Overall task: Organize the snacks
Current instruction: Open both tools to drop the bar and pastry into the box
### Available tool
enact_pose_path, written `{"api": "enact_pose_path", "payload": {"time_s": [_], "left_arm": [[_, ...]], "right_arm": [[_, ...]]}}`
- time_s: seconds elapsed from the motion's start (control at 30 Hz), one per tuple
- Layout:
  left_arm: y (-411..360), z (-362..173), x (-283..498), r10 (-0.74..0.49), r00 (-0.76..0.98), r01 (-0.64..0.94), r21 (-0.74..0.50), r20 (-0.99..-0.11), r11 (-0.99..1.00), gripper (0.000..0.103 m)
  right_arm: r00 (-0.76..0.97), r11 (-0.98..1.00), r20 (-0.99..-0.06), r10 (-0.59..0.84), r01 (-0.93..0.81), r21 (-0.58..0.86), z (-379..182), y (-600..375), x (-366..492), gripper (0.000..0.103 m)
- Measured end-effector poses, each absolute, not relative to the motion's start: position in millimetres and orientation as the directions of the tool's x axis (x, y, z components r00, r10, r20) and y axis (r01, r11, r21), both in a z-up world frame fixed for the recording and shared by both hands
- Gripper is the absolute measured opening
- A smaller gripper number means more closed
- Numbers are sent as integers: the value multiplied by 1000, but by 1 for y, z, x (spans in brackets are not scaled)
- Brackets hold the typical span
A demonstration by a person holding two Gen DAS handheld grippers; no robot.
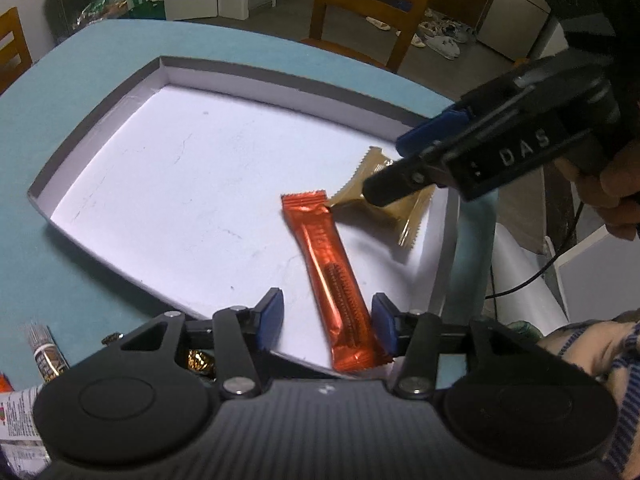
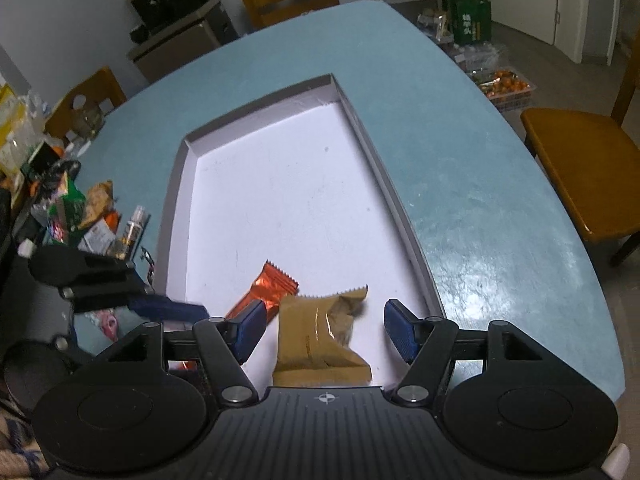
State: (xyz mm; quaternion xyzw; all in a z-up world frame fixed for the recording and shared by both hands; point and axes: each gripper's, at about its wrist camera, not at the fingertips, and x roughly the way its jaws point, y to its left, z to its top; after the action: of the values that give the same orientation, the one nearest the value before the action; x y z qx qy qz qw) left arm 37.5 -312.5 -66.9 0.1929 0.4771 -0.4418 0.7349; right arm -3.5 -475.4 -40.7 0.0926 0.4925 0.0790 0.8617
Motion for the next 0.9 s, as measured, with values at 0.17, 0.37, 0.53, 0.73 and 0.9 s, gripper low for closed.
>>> {"api": "enact_pose_path", "payload": {"time_s": [0.17,0.37,0.53,0.73,0.9], "left_arm": [[-303,-65,36,-454,163,828,-128,-876,546,48],[-300,-61,40,-452,164,817,-137,-877,561,48],[-286,-50,43,-509,174,787,-192,-843,587,48],[-268,-36,42,-527,246,760,-176,-814,626,52],[-256,-24,42,-527,307,746,-143,-793,650,55]], "right_arm": [[482,973,-848,219,-47,225,-44,-470,-8,67],[472,975,-855,216,-60,214,-44,-464,-14,68],[493,978,-846,205,-80,191,-34,-460,-13,70],[521,978,-828,206,-117,170,-23,-449,-4,73],[541,976,-813,213,-160,149,-16,-434,3,80]]}}
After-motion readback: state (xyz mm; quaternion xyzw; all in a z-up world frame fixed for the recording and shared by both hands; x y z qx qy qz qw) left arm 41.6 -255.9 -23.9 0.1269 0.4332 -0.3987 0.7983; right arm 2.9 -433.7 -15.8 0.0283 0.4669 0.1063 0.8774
